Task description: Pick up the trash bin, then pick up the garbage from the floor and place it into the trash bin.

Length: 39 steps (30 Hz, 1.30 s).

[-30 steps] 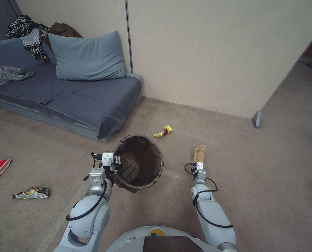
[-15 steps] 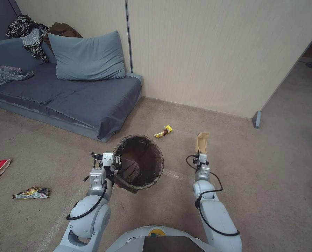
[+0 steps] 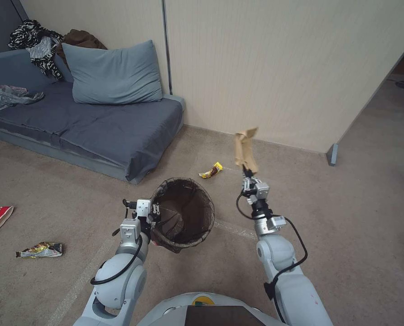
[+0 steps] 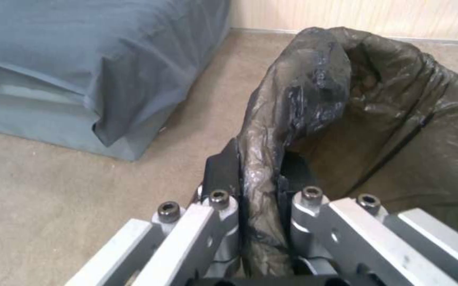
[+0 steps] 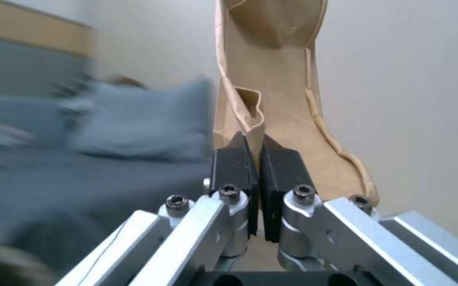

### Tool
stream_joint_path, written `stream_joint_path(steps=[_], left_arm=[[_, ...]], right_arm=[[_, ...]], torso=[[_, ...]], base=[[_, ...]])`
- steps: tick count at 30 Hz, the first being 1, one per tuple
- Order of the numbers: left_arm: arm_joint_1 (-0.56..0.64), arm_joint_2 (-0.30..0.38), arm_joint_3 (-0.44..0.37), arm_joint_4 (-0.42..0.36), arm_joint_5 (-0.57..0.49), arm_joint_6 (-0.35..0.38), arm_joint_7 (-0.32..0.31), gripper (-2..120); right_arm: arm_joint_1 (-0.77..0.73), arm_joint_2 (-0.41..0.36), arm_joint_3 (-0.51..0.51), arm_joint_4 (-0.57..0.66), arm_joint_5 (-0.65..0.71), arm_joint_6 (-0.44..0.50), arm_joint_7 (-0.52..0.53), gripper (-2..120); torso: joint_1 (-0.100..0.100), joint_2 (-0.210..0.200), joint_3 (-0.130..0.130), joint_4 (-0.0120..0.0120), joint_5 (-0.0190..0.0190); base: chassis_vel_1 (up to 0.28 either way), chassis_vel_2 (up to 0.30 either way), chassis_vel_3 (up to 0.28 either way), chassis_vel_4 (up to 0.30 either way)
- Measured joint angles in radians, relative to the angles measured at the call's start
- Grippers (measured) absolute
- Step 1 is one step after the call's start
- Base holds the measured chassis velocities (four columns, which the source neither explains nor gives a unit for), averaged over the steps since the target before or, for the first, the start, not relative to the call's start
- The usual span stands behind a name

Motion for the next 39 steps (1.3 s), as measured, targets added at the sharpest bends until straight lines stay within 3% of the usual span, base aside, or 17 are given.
stream_joint_path(steps=[6, 18, 39], left_arm=[[-0.004, 0.000, 0.005, 0.000, -0.005, 0.003, 0.000, 7], [-0.006, -0.005, 0.011, 0.000, -0.004, 0.005, -0.001, 7], [-0.009, -0.007, 0.004, -0.017, -0.014, 0.005, -0.001, 7]], right_arm=[[-0.046, -0.051, -0.098, 0.113, 0.090, 0.002, -0.205, 0], [-0.073, -0.071, -0.229, 0.095, 0.042, -0.016, -0.232, 0], [-0.092, -0.045, -0.254, -0.056, -0.027, 0.034, -0.222, 0]], torso=[[0.000, 0.000, 0.000, -0.0001, 0.0000], [0.000, 0.000, 0.000, -0.0002, 0.0000], [0.000, 0.000, 0.000, -0.0002, 0.0000]], base=[[0.000, 0.000, 0.000, 0.000], [0.000, 0.000, 0.000, 0.000], [0.000, 0.000, 0.000, 0.000]])
